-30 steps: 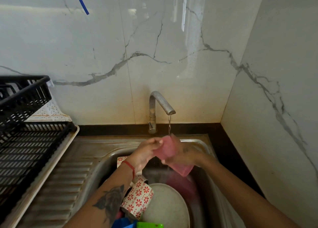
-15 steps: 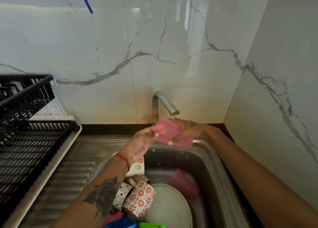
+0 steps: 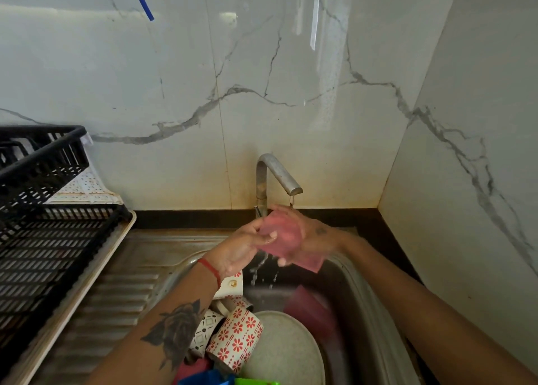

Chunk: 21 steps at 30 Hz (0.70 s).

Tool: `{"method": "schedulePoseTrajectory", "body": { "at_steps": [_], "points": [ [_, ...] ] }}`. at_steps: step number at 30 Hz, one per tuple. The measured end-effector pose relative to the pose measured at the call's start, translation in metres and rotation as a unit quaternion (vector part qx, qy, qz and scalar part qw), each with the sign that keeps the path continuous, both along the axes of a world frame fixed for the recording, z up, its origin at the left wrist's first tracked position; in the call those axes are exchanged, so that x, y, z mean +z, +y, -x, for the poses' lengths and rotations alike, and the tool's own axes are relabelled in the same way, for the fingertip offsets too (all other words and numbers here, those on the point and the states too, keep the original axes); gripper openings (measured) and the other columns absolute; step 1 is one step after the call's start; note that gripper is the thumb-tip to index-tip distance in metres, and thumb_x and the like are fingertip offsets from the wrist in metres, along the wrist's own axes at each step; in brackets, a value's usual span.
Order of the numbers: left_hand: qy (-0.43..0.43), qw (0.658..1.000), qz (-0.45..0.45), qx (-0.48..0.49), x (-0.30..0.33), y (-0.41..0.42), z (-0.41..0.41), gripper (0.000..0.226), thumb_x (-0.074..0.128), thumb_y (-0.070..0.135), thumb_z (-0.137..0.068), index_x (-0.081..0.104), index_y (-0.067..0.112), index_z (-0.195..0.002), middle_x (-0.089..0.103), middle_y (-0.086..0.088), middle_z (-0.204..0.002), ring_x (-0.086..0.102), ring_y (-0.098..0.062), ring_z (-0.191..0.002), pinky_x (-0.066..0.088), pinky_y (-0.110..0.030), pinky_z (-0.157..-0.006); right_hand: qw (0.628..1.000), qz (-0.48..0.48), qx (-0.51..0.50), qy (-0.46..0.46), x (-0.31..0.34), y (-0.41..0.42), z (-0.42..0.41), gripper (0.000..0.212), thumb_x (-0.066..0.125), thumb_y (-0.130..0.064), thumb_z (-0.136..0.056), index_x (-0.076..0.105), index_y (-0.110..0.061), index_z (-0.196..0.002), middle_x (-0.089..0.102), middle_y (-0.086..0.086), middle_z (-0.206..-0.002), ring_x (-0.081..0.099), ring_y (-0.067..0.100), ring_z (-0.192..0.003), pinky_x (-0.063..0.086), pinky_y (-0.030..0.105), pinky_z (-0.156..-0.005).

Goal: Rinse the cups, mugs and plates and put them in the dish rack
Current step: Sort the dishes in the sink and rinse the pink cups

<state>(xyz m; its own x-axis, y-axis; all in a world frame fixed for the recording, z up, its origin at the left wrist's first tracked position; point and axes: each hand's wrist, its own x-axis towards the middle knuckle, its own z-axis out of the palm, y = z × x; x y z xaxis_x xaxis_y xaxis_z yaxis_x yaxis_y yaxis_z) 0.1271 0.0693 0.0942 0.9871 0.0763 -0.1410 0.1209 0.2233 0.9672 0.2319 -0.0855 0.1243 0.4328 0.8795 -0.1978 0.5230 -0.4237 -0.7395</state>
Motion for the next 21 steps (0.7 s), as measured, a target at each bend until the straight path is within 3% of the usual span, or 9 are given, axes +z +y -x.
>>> {"method": "schedulePoseTrajectory", "body": {
  "at_steps": [3,5,8,10,12,14,16,19,21],
  "points": [
    [-0.016,0.997,0.074,-0.016,-0.004,0.006,0.004,0.043,0.059,0.002,-0.080,0.058,0.012,-0.122,0.068,-0.003,-0.111,0.062,-0.020,-0.107,0.050,-0.033,-0.091,0.943,-0.067,-0.027,0.325,0.009,-0.017,-0.007,0.091,0.077,-0.013,-0.070,0.026,-0.043,-0.139,0.041,0.008,-0.140,0.062,0.030,-0.104,0.058,0.039,-0.075],
    [-0.001,0.997,0.073,-0.023,-0.003,0.007,0.005,0.044,0.062,0.003,-0.079,0.058,0.013,-0.121,0.066,-0.005,-0.114,0.060,-0.024,-0.112,0.049,-0.040,-0.096,0.936,-0.067,-0.041,0.344,0.006,-0.019,-0.003,0.084,0.077,-0.010,-0.071,0.032,-0.045,-0.133,0.045,0.008,-0.134,0.065,0.029,-0.099,0.058,0.042,-0.075],
    [0.043,0.998,-0.038,-0.015,0.001,0.003,-0.001,0.052,0.073,0.026,-0.078,0.053,0.020,-0.125,0.061,-0.005,-0.124,0.056,-0.025,-0.118,0.043,-0.045,-0.103,0.995,-0.008,-0.076,0.062,-0.007,-0.010,0.013,0.097,0.083,-0.021,-0.069,0.020,-0.048,-0.138,0.037,0.005,-0.145,0.050,0.024,-0.118,0.051,0.042,-0.089],
    [0.056,0.996,-0.062,-0.006,0.004,-0.003,-0.005,0.053,0.071,0.031,-0.077,0.052,0.020,-0.125,0.062,-0.005,-0.123,0.059,-0.023,-0.115,0.047,-0.043,-0.099,0.980,0.043,-0.048,-0.188,-0.017,-0.002,0.020,0.115,0.083,-0.035,-0.067,0.000,-0.045,-0.147,0.023,0.004,-0.154,0.038,0.029,-0.132,0.044,0.046,-0.100],
    [0.046,0.997,-0.054,0.015,0.005,-0.007,-0.008,0.049,0.069,0.028,-0.078,0.054,0.018,-0.123,0.065,-0.006,-0.119,0.061,-0.023,-0.111,0.051,-0.039,-0.094,0.965,0.022,-0.023,-0.262,-0.018,0.002,0.022,0.121,0.082,-0.040,-0.068,-0.008,-0.042,-0.148,0.011,0.000,-0.158,0.027,0.030,-0.140,0.037,0.050,-0.105],
    [0.030,0.999,-0.028,0.021,0.006,-0.005,-0.008,0.047,0.069,0.023,-0.077,0.057,0.015,-0.122,0.066,-0.006,-0.117,0.062,-0.023,-0.111,0.051,-0.038,-0.093,0.982,0.003,-0.014,-0.188,-0.010,0.002,0.017,0.122,0.084,-0.038,-0.066,-0.007,-0.041,-0.149,0.011,-0.002,-0.158,0.027,0.028,-0.140,0.035,0.052,-0.107],
    [0.008,0.999,0.032,0.016,0.005,-0.003,-0.006,0.047,0.069,0.015,-0.074,0.058,0.012,-0.119,0.068,-0.005,-0.112,0.063,-0.022,-0.109,0.052,-0.035,-0.089,0.999,-0.028,-0.047,0.005,0.000,-0.003,0.010,0.123,0.086,-0.029,-0.064,-0.001,-0.042,-0.150,0.020,0.000,-0.155,0.036,0.028,-0.135,0.038,0.052,-0.106],
    [-0.023,0.993,0.117,0.020,0.003,-0.003,-0.002,0.043,0.067,0.008,-0.076,0.059,0.010,-0.119,0.068,-0.006,-0.108,0.064,-0.022,-0.103,0.053,-0.034,-0.084,0.944,-0.086,-0.068,0.311,0.008,-0.016,0.004,0.105,0.084,-0.025,-0.062,0.022,-0.041,-0.145,0.043,0.008,-0.138,0.059,0.031,-0.111,0.054,0.046,-0.087],
    [-0.028,0.989,0.141,0.042,0.002,-0.010,-0.002,0.047,0.070,0.012,-0.076,0.058,0.011,-0.122,0.067,-0.007,-0.110,0.064,-0.023,-0.103,0.054,-0.034,-0.082,0.919,-0.111,-0.055,0.374,0.006,-0.022,0.004,0.086,0.082,-0.028,-0.064,0.036,-0.040,-0.137,0.053,0.011,-0.128,0.065,0.031,-0.100,0.058,0.042,-0.077]
  ]
}}
